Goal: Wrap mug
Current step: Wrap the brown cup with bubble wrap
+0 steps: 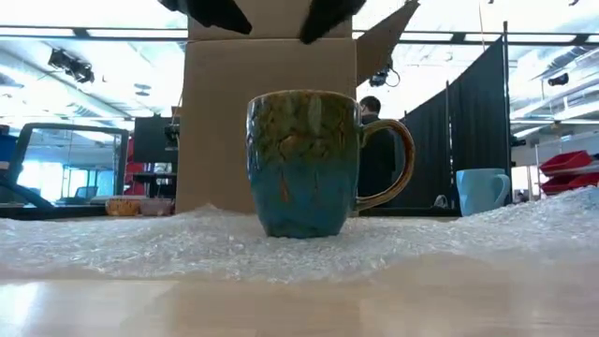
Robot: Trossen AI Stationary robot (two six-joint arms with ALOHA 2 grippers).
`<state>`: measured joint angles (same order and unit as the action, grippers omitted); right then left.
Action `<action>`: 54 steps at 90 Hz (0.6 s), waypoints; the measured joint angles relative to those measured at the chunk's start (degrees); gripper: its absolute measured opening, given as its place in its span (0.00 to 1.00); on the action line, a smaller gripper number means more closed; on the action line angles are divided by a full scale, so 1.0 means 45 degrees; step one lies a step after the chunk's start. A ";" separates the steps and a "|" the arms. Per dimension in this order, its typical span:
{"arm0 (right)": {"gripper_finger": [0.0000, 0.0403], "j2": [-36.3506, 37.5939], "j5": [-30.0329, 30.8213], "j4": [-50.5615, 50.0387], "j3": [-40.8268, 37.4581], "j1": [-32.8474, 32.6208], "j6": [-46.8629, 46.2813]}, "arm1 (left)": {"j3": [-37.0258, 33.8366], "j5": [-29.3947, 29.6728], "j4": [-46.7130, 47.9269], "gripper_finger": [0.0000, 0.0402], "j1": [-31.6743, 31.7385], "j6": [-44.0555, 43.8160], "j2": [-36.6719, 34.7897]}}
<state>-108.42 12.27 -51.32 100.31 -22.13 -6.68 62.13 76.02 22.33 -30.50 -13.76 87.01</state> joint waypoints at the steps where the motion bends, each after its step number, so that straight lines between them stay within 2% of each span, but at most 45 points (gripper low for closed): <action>1: 0.48 0.0041 -0.0002 -0.0177 0.0000 -0.0003 -0.0073 | 0.0000 -0.0136 0.0032 0.07 -0.0001 0.0005 -0.0001; 15: 0.48 0.0532 0.0064 -0.2901 -0.0110 -0.0005 -0.1672 | 0.0000 -0.3024 0.0913 0.07 -0.0006 -0.0171 -0.0001; 26: 0.48 0.1208 0.0388 -0.4084 -0.0957 -0.0159 -0.2803 | 0.0000 -0.4983 0.2258 0.07 -0.0045 -0.1671 -0.0001; 38: 0.48 0.2407 0.0951 -0.4383 -0.2753 -0.0512 -0.4188 | -0.0312 -0.6752 0.3731 0.07 -0.0333 -0.4507 -0.0011; 54: 0.48 0.4417 0.1604 -0.4184 -0.5819 -0.0923 -0.6618 | -0.2273 -0.8865 0.2937 0.07 -0.1002 -0.7121 -0.0011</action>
<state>-88.54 19.49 -70.15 74.13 -26.29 -36.46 51.90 36.13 35.54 -35.00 -45.81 86.96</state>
